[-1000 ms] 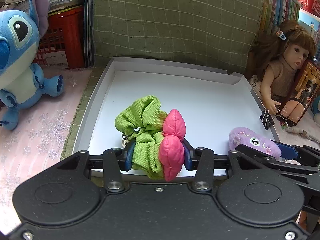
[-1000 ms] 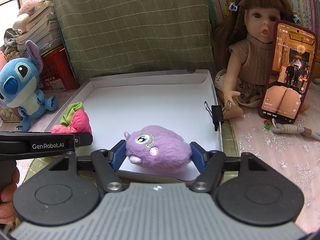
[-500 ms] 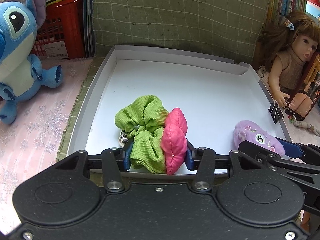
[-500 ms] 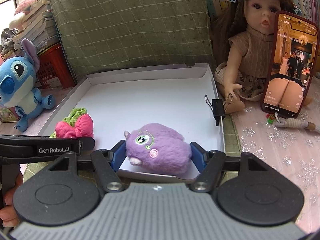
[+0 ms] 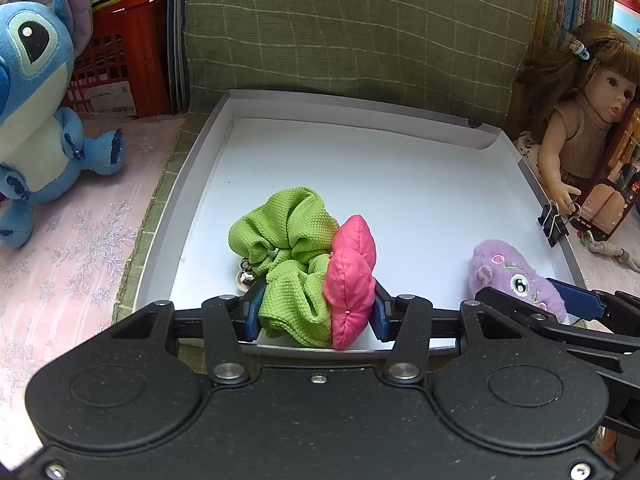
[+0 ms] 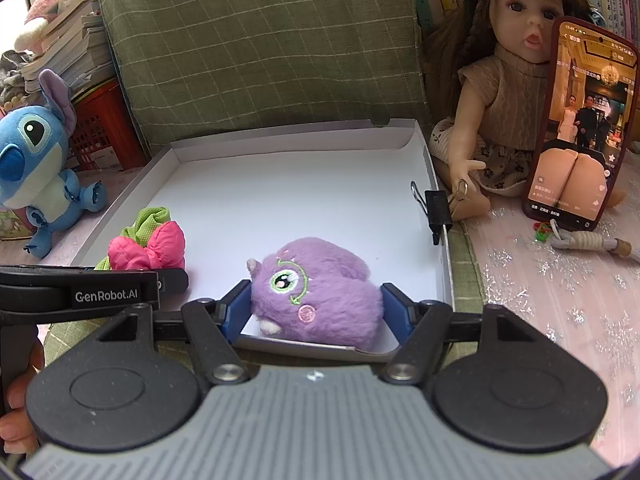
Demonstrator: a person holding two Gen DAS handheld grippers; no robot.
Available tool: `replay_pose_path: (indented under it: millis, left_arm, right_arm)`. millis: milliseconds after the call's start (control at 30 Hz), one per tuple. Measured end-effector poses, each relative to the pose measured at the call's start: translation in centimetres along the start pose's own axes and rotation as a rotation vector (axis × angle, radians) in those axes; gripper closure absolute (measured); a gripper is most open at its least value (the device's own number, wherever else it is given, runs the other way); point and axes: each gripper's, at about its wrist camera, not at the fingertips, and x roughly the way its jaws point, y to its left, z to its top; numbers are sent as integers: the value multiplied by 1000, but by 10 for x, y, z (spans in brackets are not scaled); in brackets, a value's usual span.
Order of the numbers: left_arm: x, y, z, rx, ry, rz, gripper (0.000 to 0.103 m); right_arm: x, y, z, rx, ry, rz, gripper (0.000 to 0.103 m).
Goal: Organize soft objects
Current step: 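Lower and open left tool in box while right tool releases plush there, then move left tool to gold sequin bow while right tool moves to blue mask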
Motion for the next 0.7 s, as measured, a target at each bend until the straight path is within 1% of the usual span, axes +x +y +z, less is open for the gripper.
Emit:
replay_pose_path:
  millis: [133,233,367,500,600,700]
  left_arm:
    - [-4,1,0,1,-1,-4,54]
    - [-12,3,1,0,-3,-19,48]
    - [-27,4,-1,13,-36,-30,41]
    - [-46,3,-4,26,-72,-47,31]
    - [-61,3,-7,28,-100,-68,26]
    - [-78,2,-13,43,-133,-84,25]
  right_arm:
    - [-1,-2,0,9,0,3,24]
    - [-6,-3,-1,11,-7,10,22]
    - [-16,-7,-1,26,-25,20,17]
    - [-28,-12,-3,39,-43,30,15]
    - [-41,-14,-5,35,-65,43,13]
    - [-54,-16,-7,32,-87,51,13]
